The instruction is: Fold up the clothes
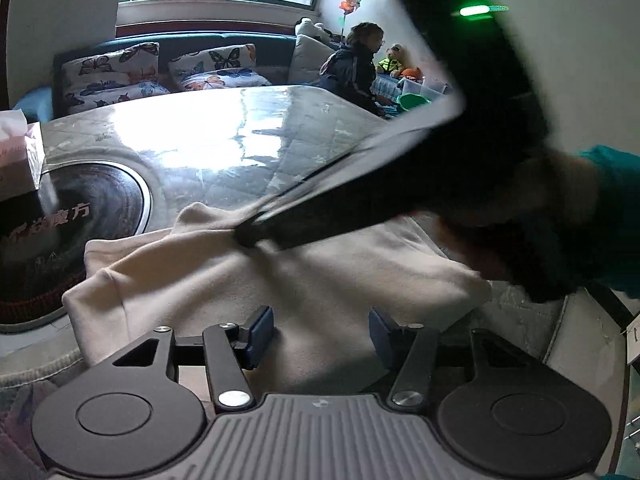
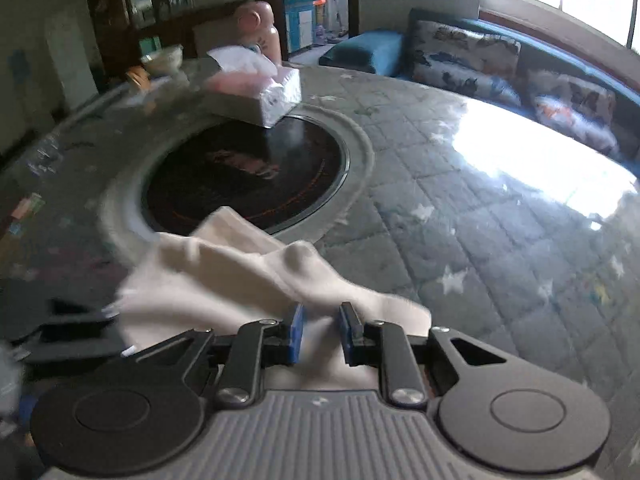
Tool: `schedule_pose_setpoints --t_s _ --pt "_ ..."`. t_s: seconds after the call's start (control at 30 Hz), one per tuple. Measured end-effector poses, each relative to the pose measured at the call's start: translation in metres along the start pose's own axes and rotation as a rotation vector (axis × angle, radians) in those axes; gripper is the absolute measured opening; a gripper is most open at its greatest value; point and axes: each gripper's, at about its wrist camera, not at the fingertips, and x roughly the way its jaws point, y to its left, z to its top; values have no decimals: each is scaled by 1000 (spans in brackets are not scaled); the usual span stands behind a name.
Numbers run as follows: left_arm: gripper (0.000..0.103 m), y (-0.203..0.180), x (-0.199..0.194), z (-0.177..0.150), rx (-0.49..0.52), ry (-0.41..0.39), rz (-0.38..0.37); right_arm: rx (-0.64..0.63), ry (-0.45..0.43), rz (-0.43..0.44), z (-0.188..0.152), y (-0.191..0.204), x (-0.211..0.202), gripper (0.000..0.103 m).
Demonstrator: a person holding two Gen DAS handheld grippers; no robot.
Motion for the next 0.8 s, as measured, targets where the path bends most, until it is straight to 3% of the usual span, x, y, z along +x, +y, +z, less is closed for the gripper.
schedule_pose_setpoints --t_s 0.07,0.3,0.43,0.53,0.8 --pt "58 1 0 -1 3 -4 -5 -11 -4 -28 2 1 8 19" --pt "63 10 -13 -2 -26 -33 3 -19 -21 25 10 4 -8 20" --pt "63 24 -16 -3 -56 -25 34 -64 13 18 17 18 14 20" --pt "63 27 -19 -7 -65 -24 40 -24 5 21 21 16 21 21" --pt "65 46 -24 5 -102 -68 82 -11 -21 -23 0 5 -24 26"
